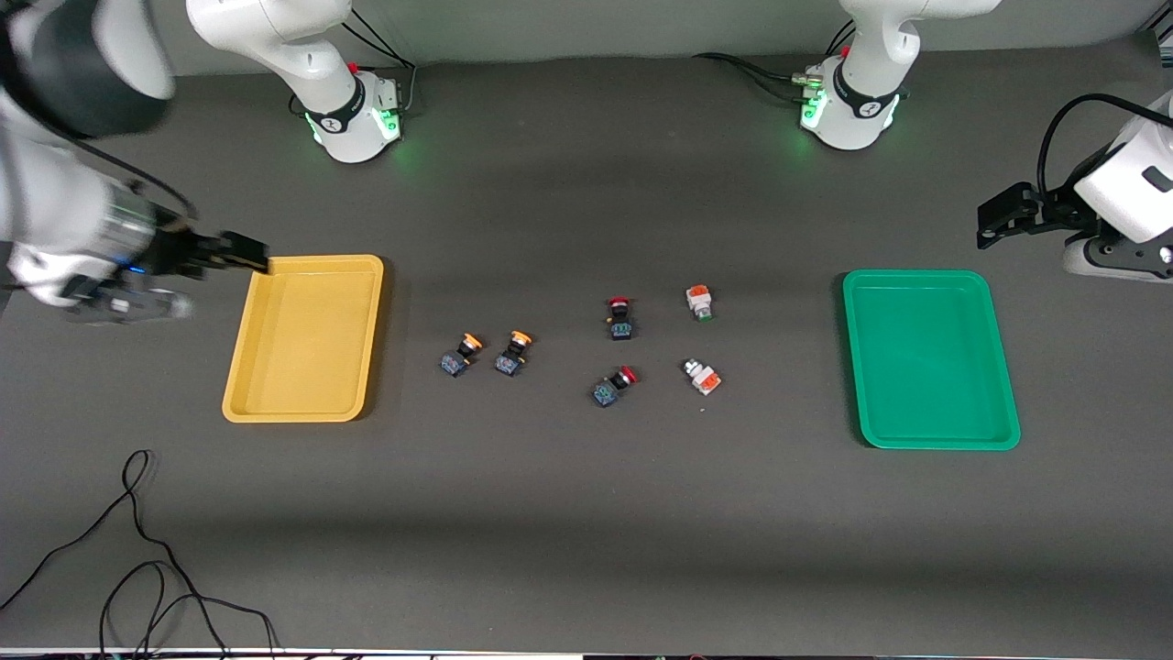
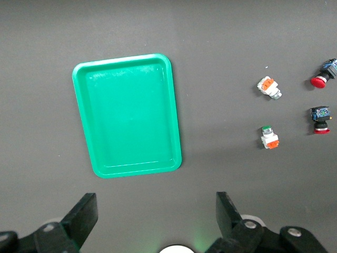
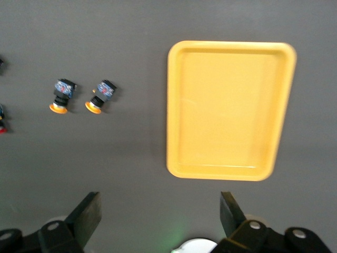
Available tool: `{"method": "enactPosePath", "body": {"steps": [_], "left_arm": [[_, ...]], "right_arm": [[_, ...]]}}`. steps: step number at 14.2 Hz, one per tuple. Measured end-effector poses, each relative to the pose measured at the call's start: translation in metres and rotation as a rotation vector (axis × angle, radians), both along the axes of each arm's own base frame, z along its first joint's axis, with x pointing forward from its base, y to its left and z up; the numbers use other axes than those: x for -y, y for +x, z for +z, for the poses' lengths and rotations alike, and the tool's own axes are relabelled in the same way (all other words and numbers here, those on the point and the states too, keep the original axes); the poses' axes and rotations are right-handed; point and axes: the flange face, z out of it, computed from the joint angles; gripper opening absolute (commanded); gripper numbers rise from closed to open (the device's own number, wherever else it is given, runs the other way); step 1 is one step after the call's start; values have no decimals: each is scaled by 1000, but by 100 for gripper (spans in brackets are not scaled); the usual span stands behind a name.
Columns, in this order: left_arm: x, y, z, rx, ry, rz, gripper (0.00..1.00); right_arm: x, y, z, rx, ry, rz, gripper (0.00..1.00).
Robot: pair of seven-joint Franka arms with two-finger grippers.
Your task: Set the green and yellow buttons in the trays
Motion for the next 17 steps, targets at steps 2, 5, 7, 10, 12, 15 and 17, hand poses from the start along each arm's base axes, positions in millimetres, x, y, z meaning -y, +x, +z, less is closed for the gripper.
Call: {"method": "enactPosePath", "body": {"steps": [2, 5, 7, 10, 12, 15, 17], "left_arm": [[0, 0, 0, -1, 0, 0, 100], [12, -1, -7, -18, -6, 1, 100], [41, -4, -17, -32, 0, 38, 100], [109, -14, -45, -22, 9, 78, 100], [165, -30, -73, 1, 10, 116, 100], [248, -70, -108, 22, 12, 164, 100], [282, -92, -119, 36, 6, 171, 100]], "right_arm": [[-30, 6, -35, -9, -8, -35, 100], [-57, 19, -88, -21, -31, -37, 100], [-66, 24, -120, -4, -29, -63, 100], [-95, 12, -172, 28, -29, -117, 100], [-122, -2, -205, 19, -56, -141, 100], [-153, -11, -245, 26, -87, -165, 100], [-155, -9, -266, 45, -88, -179, 100]]}}
